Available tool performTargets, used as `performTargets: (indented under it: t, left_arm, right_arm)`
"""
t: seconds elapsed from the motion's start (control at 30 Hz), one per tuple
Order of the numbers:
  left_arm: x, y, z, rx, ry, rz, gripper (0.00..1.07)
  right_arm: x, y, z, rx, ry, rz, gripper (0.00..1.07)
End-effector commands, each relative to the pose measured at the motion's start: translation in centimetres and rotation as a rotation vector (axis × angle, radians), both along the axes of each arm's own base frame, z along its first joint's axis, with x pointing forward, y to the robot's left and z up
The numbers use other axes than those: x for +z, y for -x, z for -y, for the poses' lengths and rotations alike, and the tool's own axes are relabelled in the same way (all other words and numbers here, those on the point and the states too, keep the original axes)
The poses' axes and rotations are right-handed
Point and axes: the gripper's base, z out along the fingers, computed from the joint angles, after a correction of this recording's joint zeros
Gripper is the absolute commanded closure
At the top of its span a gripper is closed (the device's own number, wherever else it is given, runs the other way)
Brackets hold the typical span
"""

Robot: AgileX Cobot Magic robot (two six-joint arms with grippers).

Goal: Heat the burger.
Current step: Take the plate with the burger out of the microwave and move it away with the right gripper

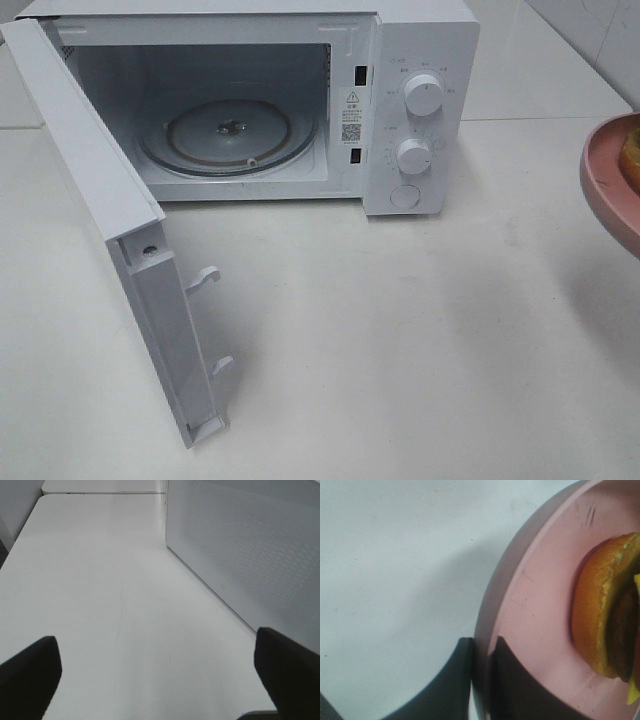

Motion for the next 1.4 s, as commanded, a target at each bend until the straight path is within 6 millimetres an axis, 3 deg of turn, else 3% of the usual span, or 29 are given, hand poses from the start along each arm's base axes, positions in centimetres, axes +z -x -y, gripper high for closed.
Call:
performTargets:
  t: [0.03,0.67,1.4]
  left_arm:
    - [0.0,0.2,0.0,0.010,0.001,0.028,0.06]
    - [0.0,0.2,0.0,0.010,0.001,0.028,0.06]
    - [0.0,0.2,0.0,0.010,0.001,0.028,0.06]
  right_arm:
    - [0.9,-0.6,0.1,-0.044,0.018,0.048,1.07]
    - [2.3,-3.6,-1.4,-0.456,-0.018,0.007,1.07]
    - [3.0,-3.5,-0.9,-0.638,-0.027,0.035,1.07]
